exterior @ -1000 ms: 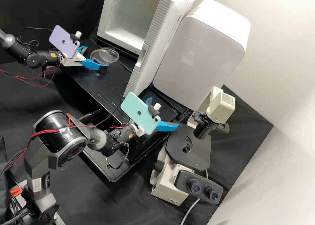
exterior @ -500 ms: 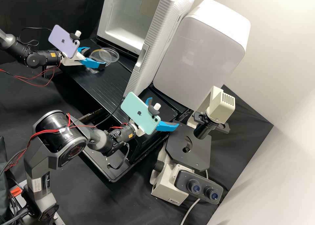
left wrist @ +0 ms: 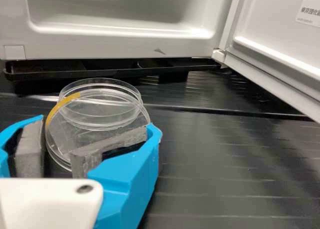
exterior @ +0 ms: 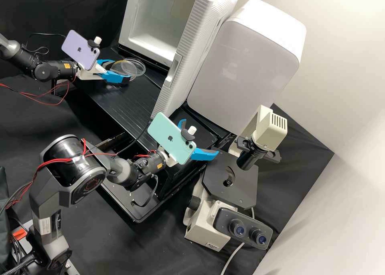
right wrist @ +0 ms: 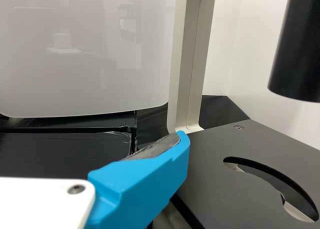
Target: Take the petri dish out of the incubator
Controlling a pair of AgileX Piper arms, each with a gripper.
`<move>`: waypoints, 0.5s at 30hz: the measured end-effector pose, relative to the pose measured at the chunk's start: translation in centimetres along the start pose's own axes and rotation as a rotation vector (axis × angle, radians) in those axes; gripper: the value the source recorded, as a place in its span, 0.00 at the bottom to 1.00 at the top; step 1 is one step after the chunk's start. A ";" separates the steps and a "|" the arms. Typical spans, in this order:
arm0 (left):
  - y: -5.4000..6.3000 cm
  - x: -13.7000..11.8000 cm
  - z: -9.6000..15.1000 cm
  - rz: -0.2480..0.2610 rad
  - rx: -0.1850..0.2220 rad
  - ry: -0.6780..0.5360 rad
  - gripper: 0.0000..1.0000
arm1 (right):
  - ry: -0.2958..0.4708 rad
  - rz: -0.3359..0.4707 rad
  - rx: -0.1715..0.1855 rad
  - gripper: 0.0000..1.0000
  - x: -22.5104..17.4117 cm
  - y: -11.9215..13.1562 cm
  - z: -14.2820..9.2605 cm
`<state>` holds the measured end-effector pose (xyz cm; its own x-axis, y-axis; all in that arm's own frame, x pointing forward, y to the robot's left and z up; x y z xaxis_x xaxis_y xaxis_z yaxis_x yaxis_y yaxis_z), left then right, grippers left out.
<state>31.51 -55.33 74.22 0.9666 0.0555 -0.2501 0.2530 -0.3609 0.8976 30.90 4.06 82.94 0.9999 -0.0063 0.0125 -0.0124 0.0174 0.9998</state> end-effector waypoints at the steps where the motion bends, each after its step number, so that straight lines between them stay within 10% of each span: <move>1: 0.0 0.0 0.0 0.000 0.000 0.000 0.00 | 0.000 0.000 0.000 1.00 0.0 0.0 0.0; 15: 0.9 0.0 -0.3 -0.007 -0.016 0.006 0.00 | 0.000 0.000 0.000 1.00 0.0 0.0 0.0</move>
<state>31.75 -55.40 75.11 0.9651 0.0635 -0.2539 0.2599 -0.3459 0.9015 30.90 4.06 82.94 0.9999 -0.0063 0.0125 -0.0124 0.0174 0.9998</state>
